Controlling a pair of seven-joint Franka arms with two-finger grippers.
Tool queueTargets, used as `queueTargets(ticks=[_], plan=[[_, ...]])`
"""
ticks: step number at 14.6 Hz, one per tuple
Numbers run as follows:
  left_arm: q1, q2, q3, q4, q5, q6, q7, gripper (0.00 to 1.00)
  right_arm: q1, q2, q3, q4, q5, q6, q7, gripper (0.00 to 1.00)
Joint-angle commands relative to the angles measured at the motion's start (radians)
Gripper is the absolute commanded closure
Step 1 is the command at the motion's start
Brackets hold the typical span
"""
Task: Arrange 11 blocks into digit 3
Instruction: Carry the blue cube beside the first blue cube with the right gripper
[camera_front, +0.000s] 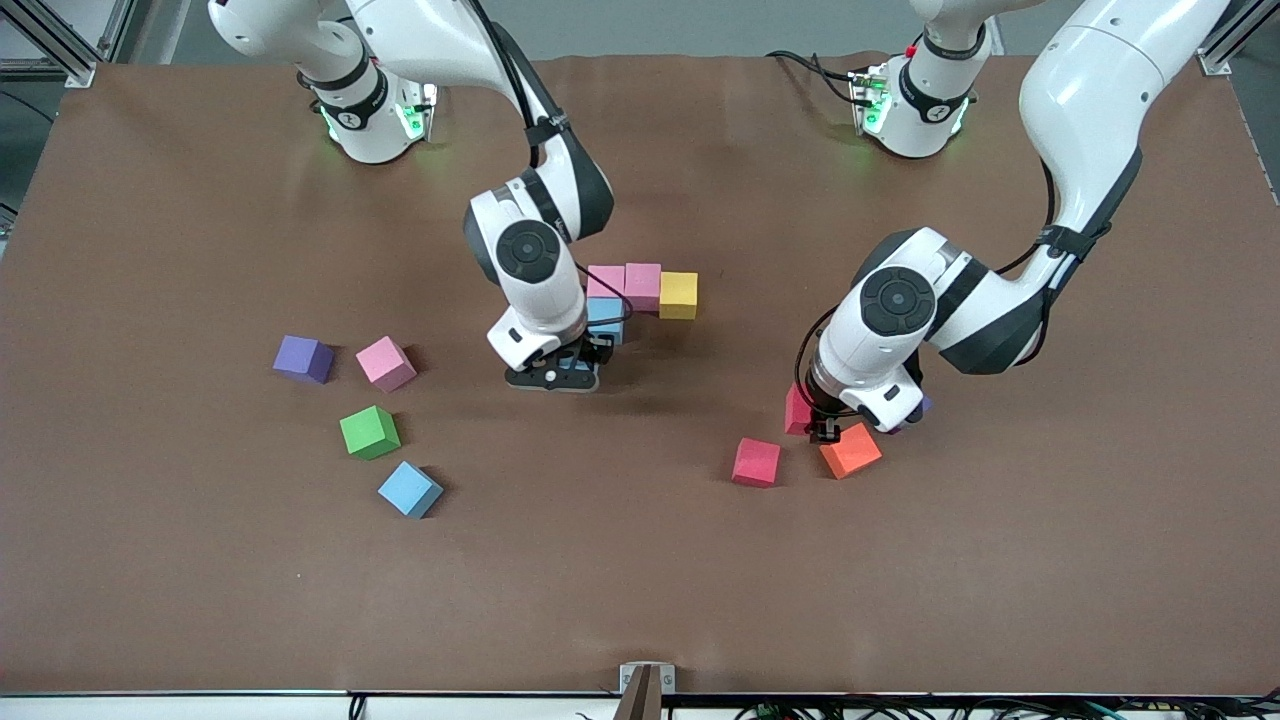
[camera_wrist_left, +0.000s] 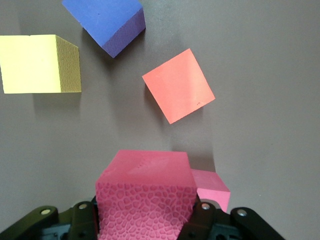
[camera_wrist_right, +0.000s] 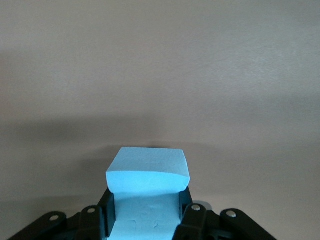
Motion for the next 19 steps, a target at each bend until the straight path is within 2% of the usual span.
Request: queueTargets(ticks=[1,8,19], plan=[[0.009,-0.002,-0.007,-0.006,0.013,0.008,-0.008,0.53,0.003,0.040,-0.004,0.066,0.011,-0.034,0.019,0.99],[0.009,-0.002,-0.007,-0.006,0.014,0.008,-0.006,0.53,0.021,0.043,0.016,0.012,0.016,0.030,0.019,0.99],[0.009,-0.002,-0.007,-0.006,0.014,0.008,-0.008,0.53,0.020,0.055,0.041,0.011,0.021,0.032,0.021,0.99]])
